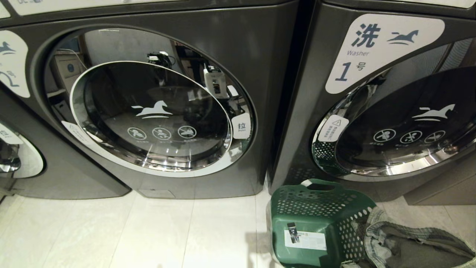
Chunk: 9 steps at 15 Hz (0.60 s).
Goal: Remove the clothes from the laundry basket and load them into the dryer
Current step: Take the clothes out of the basket
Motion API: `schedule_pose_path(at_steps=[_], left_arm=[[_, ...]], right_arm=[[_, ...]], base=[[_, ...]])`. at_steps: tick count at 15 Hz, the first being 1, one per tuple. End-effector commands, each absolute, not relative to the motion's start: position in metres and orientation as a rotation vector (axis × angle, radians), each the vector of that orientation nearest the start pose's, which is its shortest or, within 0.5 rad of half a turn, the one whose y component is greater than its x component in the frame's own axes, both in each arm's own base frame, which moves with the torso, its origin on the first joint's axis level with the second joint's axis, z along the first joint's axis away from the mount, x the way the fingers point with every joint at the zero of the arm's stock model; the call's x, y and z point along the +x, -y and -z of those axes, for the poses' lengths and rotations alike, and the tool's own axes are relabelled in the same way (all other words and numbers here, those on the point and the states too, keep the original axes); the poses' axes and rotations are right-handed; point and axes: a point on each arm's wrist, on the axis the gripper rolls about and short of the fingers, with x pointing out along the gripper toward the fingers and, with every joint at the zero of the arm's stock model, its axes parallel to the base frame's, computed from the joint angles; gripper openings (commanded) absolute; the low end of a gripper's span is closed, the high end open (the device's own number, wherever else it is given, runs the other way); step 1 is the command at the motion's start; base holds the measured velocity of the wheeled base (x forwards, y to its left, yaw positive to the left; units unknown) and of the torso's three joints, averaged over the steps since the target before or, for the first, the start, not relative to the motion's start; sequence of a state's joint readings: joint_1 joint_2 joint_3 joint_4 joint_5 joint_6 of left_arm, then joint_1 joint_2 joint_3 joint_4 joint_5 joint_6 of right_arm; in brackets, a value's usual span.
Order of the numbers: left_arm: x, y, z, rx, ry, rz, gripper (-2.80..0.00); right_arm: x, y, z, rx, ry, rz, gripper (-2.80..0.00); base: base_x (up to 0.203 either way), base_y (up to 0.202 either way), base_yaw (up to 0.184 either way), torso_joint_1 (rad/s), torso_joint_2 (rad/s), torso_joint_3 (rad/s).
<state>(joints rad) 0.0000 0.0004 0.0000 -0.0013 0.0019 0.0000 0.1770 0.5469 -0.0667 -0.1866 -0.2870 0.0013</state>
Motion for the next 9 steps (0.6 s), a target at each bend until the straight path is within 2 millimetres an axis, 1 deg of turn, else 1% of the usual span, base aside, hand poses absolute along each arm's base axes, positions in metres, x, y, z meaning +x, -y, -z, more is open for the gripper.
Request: schedule_pose_path(at_steps=[1,3,5,8,9], left_arm=[[-0.023,0.000,-0.076,0.000,0.002,-0.003,-2.80],[-0.023,0.000,-0.076,0.000,0.002,-0.003,-2.80],[-0.023,0.000,-0.076,0.000,0.002,-0.003,-2.80],[-0.023,0.000,-0.076,0.000,0.002,-0.003,-2.80],[-0.023,0.000,-0.076,0.000,0.002,-0.003,-2.80]], right_arm=[[0.023,0.002,-0.104,-0.064,-0.266,0.110,-2.80],[0.016,0.003,-0.097,-0.061,-0.253,0.105,-2.80],[0.011,0.004,-0.095,-0.057,-0.250,0.081,-2.80],[0.008,0.002,-0.093,-0.052,-0.256,-0.028,-2.80],[0.007,0.002,-0.091,-0.061,-0.287,-0.047,-2.80]], base=[[0.000,0.000,0.000,0.002,0.00,0.203],[0.000,0.000,0.000,0.002,0.00,0.199],[0.000,0.000,0.000,0.000,0.00,0.201],[0.000,0.000,0.000,0.001,0.00,0.202],[0.000,0.000,0.000,0.002,0.00,0.198]])
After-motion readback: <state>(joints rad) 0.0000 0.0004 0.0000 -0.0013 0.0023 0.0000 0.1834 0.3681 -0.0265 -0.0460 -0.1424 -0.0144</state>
